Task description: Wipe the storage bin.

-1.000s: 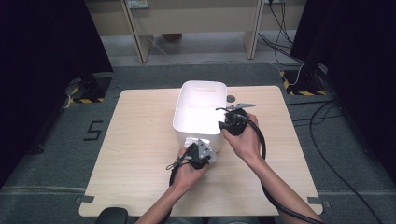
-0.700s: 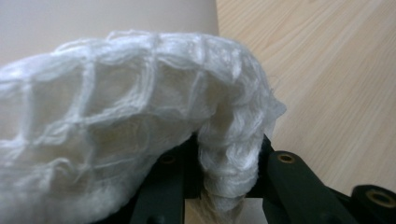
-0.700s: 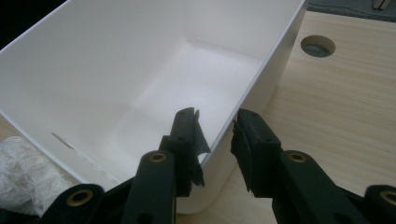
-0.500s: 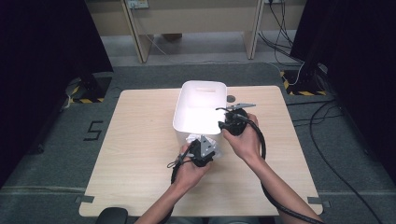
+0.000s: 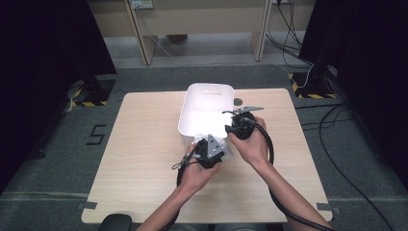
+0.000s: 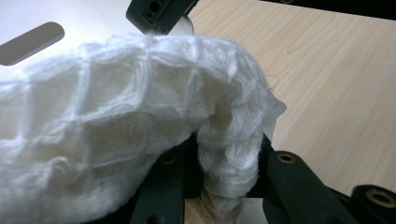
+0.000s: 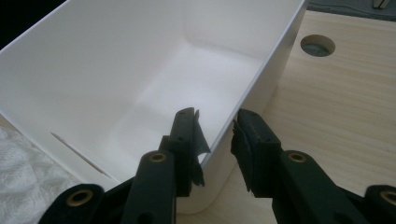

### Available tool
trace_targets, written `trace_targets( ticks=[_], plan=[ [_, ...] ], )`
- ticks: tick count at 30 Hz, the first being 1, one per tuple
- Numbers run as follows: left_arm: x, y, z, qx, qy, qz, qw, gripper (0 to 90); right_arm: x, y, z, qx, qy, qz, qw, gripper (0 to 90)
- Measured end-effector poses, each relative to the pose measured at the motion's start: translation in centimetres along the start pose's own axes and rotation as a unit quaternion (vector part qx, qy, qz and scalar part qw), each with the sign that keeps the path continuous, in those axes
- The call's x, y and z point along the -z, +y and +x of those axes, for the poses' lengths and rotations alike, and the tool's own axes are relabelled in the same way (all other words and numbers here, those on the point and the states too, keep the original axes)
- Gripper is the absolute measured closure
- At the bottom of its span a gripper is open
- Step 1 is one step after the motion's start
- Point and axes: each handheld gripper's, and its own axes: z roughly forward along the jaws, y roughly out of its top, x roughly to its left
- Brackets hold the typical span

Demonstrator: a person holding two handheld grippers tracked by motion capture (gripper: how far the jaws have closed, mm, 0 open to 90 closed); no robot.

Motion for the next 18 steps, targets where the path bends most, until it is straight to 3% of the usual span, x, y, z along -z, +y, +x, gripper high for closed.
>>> trace_targets(
  ticks=[9, 18],
  plan=[
    [-0.4, -0.2, -0.1, -0.001, -0.001, 0.001, 1.0, 74.4, 0.0, 0.0, 0.0, -0.001, 0.0, 0.0, 1.0, 69.2],
    [-1.9, -1.3, -0.5, -0.009, -0.006, 0.025, 0.9996, 74.4, 0.0, 0.0, 0.0, -0.001, 0.0, 0.0, 1.0, 69.2]
  ],
)
